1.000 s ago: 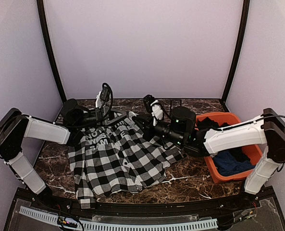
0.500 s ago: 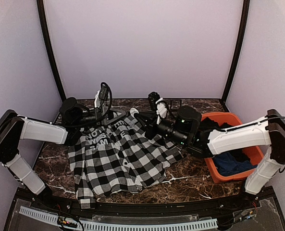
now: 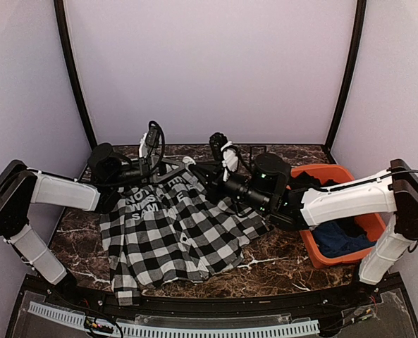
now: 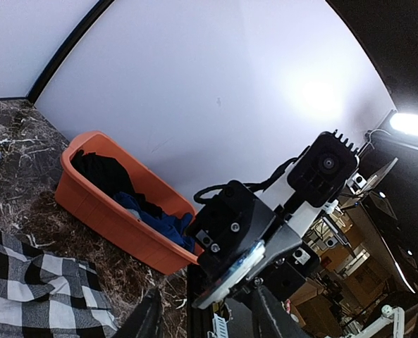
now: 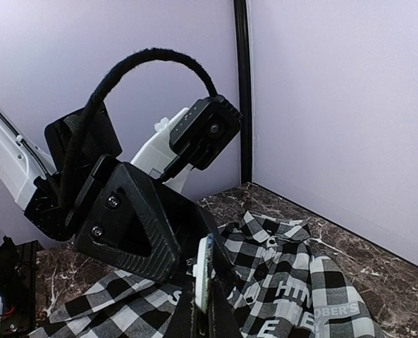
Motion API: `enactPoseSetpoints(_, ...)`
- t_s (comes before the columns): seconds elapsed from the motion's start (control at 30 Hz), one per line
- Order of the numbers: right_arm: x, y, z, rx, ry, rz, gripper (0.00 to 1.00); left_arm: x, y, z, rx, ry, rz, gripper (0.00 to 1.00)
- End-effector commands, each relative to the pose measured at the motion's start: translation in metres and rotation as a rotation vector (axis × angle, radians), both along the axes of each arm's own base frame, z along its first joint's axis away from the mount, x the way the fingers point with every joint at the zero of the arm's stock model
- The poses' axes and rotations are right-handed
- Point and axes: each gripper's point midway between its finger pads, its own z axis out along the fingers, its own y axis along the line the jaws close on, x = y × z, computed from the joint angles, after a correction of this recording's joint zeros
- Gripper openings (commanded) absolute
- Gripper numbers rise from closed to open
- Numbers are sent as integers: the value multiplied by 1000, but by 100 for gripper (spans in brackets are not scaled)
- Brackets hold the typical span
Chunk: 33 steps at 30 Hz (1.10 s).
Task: Pin the brooch onto the clothing
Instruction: Open the brooch.
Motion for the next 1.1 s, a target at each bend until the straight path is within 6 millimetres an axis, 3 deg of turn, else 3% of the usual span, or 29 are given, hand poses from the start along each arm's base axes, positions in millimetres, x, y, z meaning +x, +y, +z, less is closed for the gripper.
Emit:
enactPoseSetpoints(0.0, -1, 9, 4, -4, -26, -3, 0, -5, 1, 8, -20, -38, -21, 42)
enactPoseSetpoints(0.47, -7, 11, 1, -21, -62, -12, 0, -5, 0, 7, -44, -20, -35, 32)
enactPoseSetpoints(1.07, 1, -5, 5, 71, 39, 1, 0, -6, 1, 11, -75, -17, -52, 36)
